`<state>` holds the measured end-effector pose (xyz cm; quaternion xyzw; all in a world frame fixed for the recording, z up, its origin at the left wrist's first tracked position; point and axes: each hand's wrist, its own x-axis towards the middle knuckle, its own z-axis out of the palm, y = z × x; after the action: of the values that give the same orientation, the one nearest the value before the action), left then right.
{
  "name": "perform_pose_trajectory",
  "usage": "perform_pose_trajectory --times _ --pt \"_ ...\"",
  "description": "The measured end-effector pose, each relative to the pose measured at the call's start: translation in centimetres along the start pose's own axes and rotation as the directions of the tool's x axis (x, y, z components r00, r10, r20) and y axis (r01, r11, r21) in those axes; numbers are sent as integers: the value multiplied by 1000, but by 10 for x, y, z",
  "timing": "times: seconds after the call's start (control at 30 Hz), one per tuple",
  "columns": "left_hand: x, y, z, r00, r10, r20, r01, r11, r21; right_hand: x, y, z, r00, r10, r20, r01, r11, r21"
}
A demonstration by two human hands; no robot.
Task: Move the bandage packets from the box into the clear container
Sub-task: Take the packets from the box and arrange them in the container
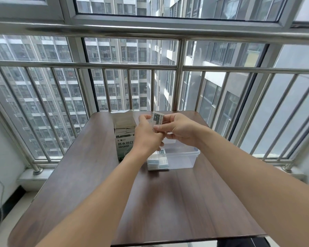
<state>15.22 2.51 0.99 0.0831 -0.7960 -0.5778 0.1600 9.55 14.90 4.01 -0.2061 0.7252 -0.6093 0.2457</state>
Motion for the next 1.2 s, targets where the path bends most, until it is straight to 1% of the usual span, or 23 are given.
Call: perform_pose_trajectory --times 0.07,0.1,0.17,0.23,0.27,0.33,0.4,0.5,0.57,0.63,0.73,0.87,0.93,1.1,1.2 --pt "-3 0 -8 999 1 40 -2 999 34 0 -1 -8 999 21 -32 -20 999 33" --pt "-5 -2 -13 999 33 34 -37 994 102 -1 -1 -14 998 42 -54 -40 998 38" --pt "-9 -6 -23 987 158 -14 -148 950 274 -1 0 -27 990 112 -83 -112 994 -2" --pt "-13 -13 -32 954 295 -48 -251 878 407 1 6 -33 971 228 -79 -235 967 -96" --pt "-13 -17 -35 937 348 -43 -291 839 460 3 9 -33 954 288 -76 -297 942 -154" --pt "-14 -25 -37 918 395 27 -344 760 551 11 20 -31 917 385 -104 -399 886 -238" --pt "-13 -34 -35 900 409 148 -404 656 638 20 29 -27 876 463 -136 -482 828 -285" --pt "-12 -42 -31 839 444 313 -521 491 698 30 37 -21 822 550 -146 -559 730 -395" --pt "-14 -45 -28 824 423 376 -543 403 737 34 39 -18 794 593 -133 -580 672 -461" --pt "-15 -47 -24 824 407 395 -539 345 768 37 40 -16 767 629 -129 -599 628 -498" --pt "-17 -51 -23 820 402 408 -542 317 778 41 41 -13 745 652 -144 -620 596 -510" --pt "-14 -55 -22 808 388 444 -577 370 728 42 42 -8 731 664 -159 -635 574 -517" --pt "-12 -57 -20 802 389 453 -587 376 716 41 40 -5 729 667 -157 -630 561 -537" --pt "-10 -59 -20 820 351 452 -568 404 717 39 39 -2 717 677 -169 -640 542 -545" --pt "-12 -58 -21 823 347 449 -563 401 722 40 42 0 723 660 -204 -656 561 -505"
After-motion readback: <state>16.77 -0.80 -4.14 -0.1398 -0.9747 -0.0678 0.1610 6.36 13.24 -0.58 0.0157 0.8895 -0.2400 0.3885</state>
